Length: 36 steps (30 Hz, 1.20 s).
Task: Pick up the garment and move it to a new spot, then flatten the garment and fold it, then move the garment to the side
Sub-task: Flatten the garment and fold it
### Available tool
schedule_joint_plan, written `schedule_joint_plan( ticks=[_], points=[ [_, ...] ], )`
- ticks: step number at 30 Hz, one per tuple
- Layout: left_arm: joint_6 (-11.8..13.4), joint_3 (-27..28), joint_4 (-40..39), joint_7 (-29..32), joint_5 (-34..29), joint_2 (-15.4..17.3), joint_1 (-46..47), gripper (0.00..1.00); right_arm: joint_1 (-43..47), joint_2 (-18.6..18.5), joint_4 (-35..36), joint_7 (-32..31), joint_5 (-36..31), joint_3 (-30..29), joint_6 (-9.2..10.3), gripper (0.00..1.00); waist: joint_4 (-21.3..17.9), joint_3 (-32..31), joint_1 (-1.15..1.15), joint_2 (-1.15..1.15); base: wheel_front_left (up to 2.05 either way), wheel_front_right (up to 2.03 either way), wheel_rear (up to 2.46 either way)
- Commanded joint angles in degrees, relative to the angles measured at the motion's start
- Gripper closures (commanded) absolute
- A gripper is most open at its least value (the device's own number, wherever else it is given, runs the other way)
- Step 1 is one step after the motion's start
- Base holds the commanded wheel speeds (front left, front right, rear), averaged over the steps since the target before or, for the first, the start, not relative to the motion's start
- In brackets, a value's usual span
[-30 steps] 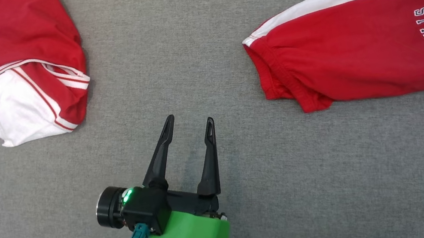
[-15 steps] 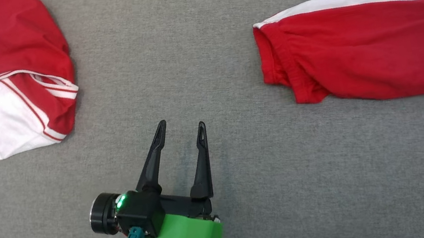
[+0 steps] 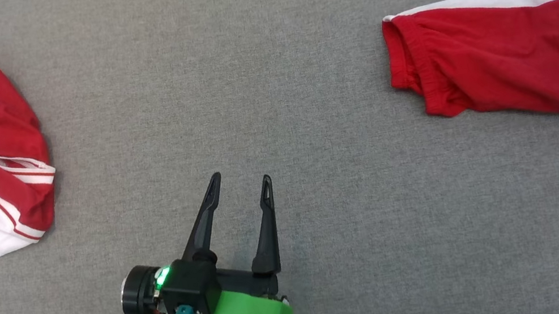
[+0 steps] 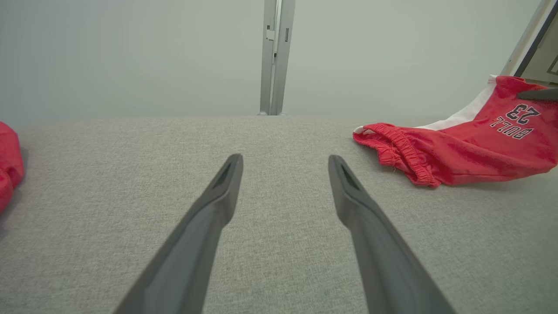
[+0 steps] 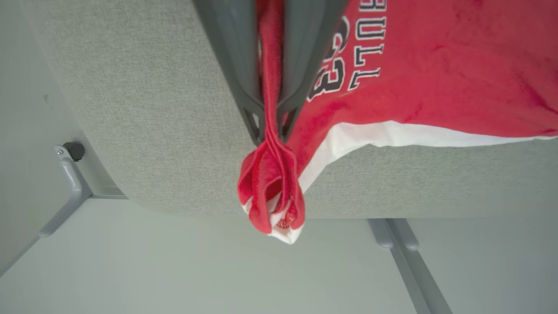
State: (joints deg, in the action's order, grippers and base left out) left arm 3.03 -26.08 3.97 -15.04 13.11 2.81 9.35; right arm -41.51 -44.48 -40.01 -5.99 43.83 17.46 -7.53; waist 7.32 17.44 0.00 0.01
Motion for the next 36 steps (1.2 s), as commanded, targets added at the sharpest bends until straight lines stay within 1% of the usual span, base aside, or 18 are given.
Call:
schedule_joint_plan(
  ticks=[1, 5, 8, 9, 14, 17, 18, 21, 23, 27, 32, 35, 36],
  points=[
    [-0.13, -0.20, 0.47, -0.20, -0.37, 0.17, -1.43, 0.00, -0.65, 1.89, 1.21, -0.73, -0.86, 0.83, 0.07, 1.00, -1.35, -2.79, 0.00, -0.01, 0.00, 0.00, 0.00],
    [-0.11, -0.64, 1.44, -0.19, -0.44, 0.17, -2.24, 0.00, -1.84, 7.35, 4.06, -2.47, -2.35, 2.66, 0.07, 1.00, -1.21, -5.66, 0.00, -0.01, 0.00, 0.00, 0.00],
    [0.19, -1.32, 1.89, -0.20, 0.30, 0.17, -2.94, 0.00, -1.69, 12.71, 4.89, -3.49, -3.21, 3.75, 0.07, 1.00, -0.39, -7.58, 0.00, -0.01, 0.00, 0.00, 0.00],
    [0.25, -1.60, 1.95, -0.19, 0.41, 0.17, -3.10, 0.00, -1.54, 13.97, 4.89, -3.71, -3.62, 3.95, 0.07, 1.00, -0.03, -8.00, 0.00, -0.01, 0.00, 0.00, 0.00],
    [0.58, -3.04, 2.09, -0.20, 1.50, 0.16, -3.62, 0.00, -0.55, 20.94, 2.91, -4.12, -4.59, 4.95, 0.06, 1.00, 2.53, -9.52, 0.00, -0.01, 0.00, 0.00, 0.00],
    [0.76, -3.74, 2.23, -0.20, 1.86, 0.16, -3.75, 0.00, -0.49, 23.48, 1.09, -3.22, -5.63, 5.44, 0.06, 1.00, 3.76, -9.85, 0.00, -0.01, 0.00, 0.00, 0.00],
    [0.78, -4.08, 2.26, -0.19, 2.02, 0.16, -3.77, 0.00, -0.41, 24.31, 0.36, -2.70, -5.89, 5.50, 0.07, 0.00, 4.23, -9.97, 0.00, -0.01, 0.00, 0.00, 0.00],
    [1.13, -4.70, 1.97, -0.19, 2.46, 0.15, -3.91, 0.00, -0.19, 26.42, 0.81, -0.92, -4.58, 5.30, 0.04, 0.00, 4.79, -10.29, 0.00, -0.01, 0.00, 0.00, 0.00],
    [1.23, -4.86, 1.79, -0.19, 2.53, 0.15, -4.20, 0.00, 0.26, 25.87, 2.22, 0.38, -3.38, 4.94, 0.04, 0.00, 4.78, -10.53, 0.00, -0.01, 0.00, 0.00, 0.00],
    [1.76, -4.51, 1.25, -0.19, 2.58, 0.15, -4.80, 0.00, 1.73, 21.76, 5.52, 3.24, -3.64, 3.48, 0.07, 0.00, 4.06, -10.94, 0.00, -0.01, 0.00, 0.00, 0.00],
    [2.08, -3.86, 0.48, -0.19, 2.19, 0.15, -5.55, 0.00, 6.16, 15.37, 8.28, 6.27, -4.74, -0.80, 0.06, 0.00, 2.68, -11.15, 0.00, -0.01, 0.00, 0.00, 0.00],
    [1.95, -3.66, 0.24, -0.19, 1.97, 0.15, -5.69, 0.00, 9.85, 13.46, 9.15, 7.70, -5.06, -3.36, 0.05, 0.00, 2.24, -10.93, 0.00, -0.01, 0.00, 0.00, 0.00],
    [1.89, -3.60, 0.18, -0.19, 1.86, 0.15, -5.67, 0.00, 11.04, 13.10, 9.48, 8.15, -5.26, -4.16, 0.04, 0.13, 2.12, -10.78, 0.00, -0.01, 0.00, 0.00, 0.00]
  ],
)
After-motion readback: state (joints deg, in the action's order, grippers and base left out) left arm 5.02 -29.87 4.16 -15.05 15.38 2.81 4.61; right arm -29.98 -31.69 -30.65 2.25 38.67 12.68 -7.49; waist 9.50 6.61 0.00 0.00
